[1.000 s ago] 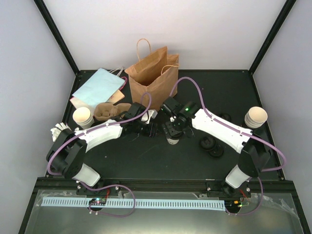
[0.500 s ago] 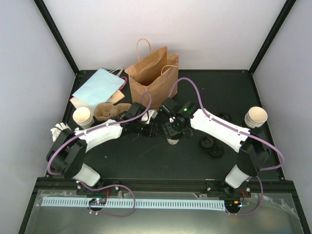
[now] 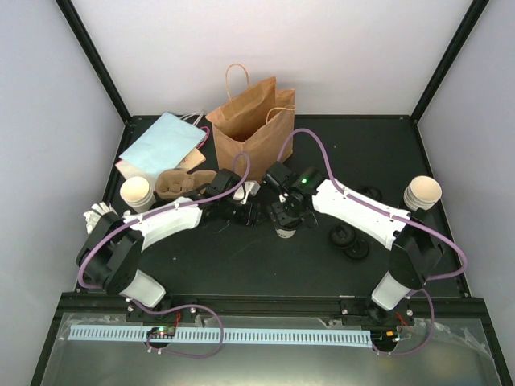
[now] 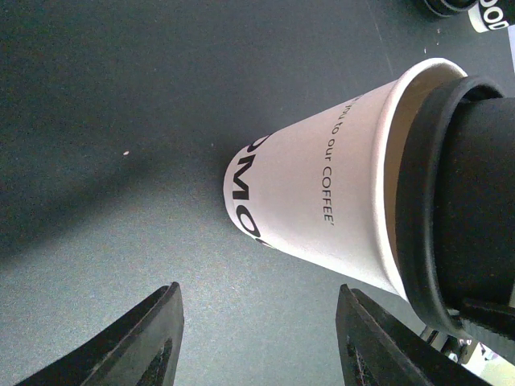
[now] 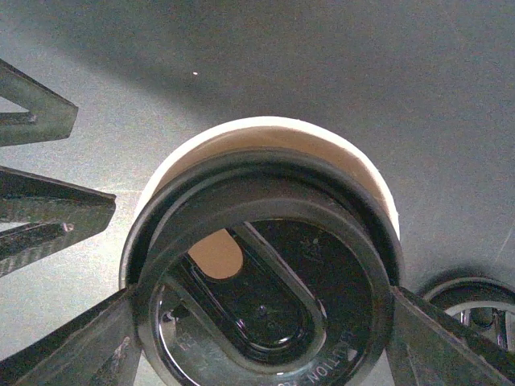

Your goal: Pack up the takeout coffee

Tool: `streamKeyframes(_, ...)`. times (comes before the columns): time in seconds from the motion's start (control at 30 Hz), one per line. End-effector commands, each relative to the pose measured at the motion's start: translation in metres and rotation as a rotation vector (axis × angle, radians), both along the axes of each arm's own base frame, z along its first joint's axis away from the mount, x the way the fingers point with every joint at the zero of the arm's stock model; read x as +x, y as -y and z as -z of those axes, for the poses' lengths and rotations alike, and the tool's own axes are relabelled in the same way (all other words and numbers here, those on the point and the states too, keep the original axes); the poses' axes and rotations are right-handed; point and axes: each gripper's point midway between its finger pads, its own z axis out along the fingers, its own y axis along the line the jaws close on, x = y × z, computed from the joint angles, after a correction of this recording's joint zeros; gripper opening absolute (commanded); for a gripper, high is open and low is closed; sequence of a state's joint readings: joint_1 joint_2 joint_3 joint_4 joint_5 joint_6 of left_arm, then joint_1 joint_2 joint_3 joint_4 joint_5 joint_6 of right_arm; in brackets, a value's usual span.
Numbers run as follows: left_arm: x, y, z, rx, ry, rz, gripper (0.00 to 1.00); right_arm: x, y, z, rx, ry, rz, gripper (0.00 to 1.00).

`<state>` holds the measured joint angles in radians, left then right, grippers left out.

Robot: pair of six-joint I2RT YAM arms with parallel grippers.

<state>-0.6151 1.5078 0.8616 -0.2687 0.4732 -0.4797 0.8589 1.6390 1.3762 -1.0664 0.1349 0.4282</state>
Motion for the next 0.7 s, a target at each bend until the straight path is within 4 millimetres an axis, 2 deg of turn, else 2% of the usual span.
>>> streamKeyframes(0.0,0.009,0.005,-0.017,-0.027,0.046,0.012,0.54,0.003,0.001,-0.002,-0.017,0.022,0.011,0.80)
streamKeyframes(0.33,0.010,0.005,-0.020,-0.030,0.054,0.010,0.54,0.009,0.000,-0.014,0.009,0.071,0.020,0.79)
streamKeyframes(0.67,0.010,0.003,-0.020,-0.024,0.055,0.008,0.54,0.015,-0.008,-0.003,0.033,0.094,0.005,0.79)
